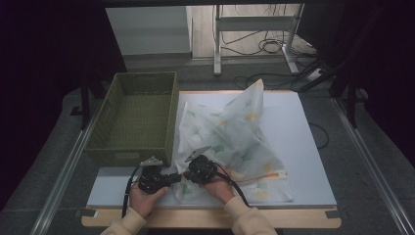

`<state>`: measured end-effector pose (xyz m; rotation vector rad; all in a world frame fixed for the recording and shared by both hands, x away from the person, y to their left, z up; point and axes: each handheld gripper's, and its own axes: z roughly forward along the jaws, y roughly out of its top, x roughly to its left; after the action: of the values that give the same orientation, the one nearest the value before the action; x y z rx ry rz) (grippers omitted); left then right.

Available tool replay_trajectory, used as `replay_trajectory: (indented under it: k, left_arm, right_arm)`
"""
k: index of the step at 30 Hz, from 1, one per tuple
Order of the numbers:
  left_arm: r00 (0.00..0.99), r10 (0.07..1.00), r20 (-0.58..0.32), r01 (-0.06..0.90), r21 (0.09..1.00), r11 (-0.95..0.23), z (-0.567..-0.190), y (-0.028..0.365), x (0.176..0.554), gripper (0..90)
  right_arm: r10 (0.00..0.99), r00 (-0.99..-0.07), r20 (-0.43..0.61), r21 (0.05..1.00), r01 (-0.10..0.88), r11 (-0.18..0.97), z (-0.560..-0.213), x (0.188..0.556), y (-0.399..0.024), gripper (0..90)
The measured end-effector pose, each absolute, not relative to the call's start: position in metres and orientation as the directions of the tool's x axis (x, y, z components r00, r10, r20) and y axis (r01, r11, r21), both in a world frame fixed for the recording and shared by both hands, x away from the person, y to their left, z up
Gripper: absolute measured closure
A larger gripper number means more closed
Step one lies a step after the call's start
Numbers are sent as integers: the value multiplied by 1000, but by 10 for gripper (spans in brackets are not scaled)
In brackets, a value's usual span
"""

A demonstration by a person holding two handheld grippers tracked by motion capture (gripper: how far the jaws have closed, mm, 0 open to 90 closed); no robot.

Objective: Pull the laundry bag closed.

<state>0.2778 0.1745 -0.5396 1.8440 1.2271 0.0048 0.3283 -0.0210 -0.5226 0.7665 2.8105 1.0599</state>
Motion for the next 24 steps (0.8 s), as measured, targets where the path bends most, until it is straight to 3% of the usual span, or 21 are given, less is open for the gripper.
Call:
replay_trajectory:
  k: [24]
  left_arm:
    - [496,752,-434,728,679,-89,-536,187,271,855]
  right_arm:
    - [532,-843,80,615,462,639,-513,320,-53,899]
